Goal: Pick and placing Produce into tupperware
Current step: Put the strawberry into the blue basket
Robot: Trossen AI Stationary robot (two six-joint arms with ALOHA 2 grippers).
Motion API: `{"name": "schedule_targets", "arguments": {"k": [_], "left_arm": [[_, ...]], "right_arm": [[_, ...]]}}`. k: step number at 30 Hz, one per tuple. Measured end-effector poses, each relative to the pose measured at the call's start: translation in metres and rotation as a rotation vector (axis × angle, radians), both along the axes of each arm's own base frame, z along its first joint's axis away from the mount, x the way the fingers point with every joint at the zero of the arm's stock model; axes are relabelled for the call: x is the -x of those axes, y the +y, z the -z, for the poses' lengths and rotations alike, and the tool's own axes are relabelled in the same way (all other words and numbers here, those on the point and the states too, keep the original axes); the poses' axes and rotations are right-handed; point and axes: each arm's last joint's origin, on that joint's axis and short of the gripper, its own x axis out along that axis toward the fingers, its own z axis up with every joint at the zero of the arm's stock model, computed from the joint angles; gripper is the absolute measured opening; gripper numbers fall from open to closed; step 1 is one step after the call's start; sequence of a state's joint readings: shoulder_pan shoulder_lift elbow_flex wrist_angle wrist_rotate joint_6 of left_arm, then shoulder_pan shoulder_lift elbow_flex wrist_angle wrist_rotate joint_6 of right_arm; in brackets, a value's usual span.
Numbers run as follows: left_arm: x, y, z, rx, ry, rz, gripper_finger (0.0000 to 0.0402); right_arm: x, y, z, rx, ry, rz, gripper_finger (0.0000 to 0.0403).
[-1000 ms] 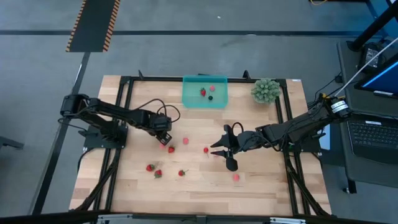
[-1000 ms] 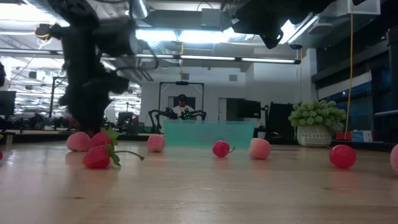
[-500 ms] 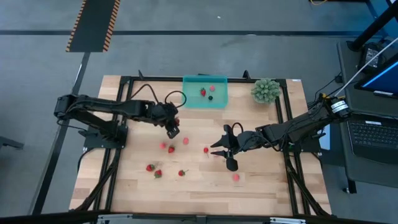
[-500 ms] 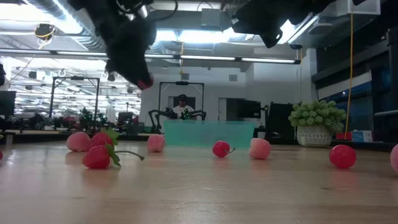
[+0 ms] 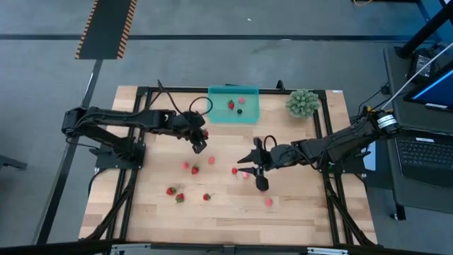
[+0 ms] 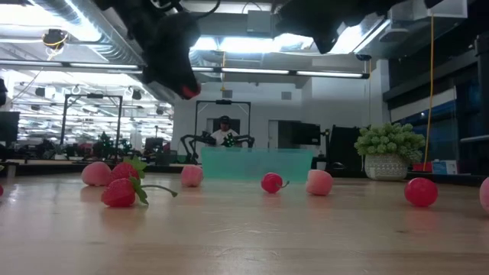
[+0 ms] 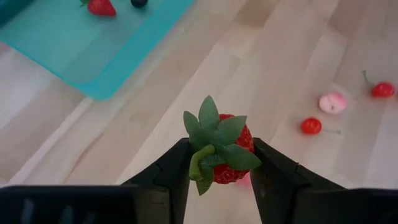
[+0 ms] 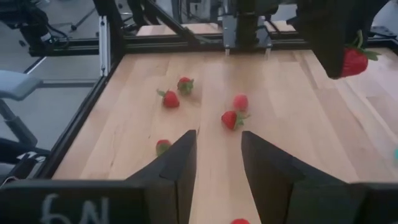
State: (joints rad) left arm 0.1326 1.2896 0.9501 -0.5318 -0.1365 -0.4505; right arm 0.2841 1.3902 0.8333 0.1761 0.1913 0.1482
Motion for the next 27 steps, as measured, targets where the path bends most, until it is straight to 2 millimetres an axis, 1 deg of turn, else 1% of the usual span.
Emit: {"name": "schedule_targets", "arguments": {"k": [4,10,13,17,21,25,27], "left_arm": [[0.0,0.016,-0.002,0.014,-0.041,-0.02,0.0131],[-0.001,0.048,-0.01,-0.004,-0.121,-0.057,0.013],[-0.008,0.065,-0.013,-0.003,-0.105,-0.063,0.013],[-0.029,0.09,-0.016,-0.003,-0.087,-0.045,0.013],[-0.047,0.117,-0.01,0.012,-0.024,-0.046,0.013],[-0.061,0.142,0.01,0.037,0.078,-0.061,0.013],[-0.067,0.153,0.019,0.053,0.093,-0.072,0.013]], "right_arm": [[-0.001,-0.004,0.0,-0.002,0.0,0.015,0.0129],[-0.003,-0.01,0.0,-0.006,0.0,0.04,0.0129],[-0.004,-0.013,-0.001,-0.008,-0.008,0.05,0.0129],[-0.005,-0.017,-0.002,-0.011,-0.02,0.064,0.0129],[-0.005,-0.019,-0.002,-0.036,-0.02,0.08,0.0129],[-0.005,-0.019,-0.002,-0.036,-0.02,0.08,0.0129],[-0.005,-0.019,-0.002,-0.036,-0.019,0.08,0.0129]]}}
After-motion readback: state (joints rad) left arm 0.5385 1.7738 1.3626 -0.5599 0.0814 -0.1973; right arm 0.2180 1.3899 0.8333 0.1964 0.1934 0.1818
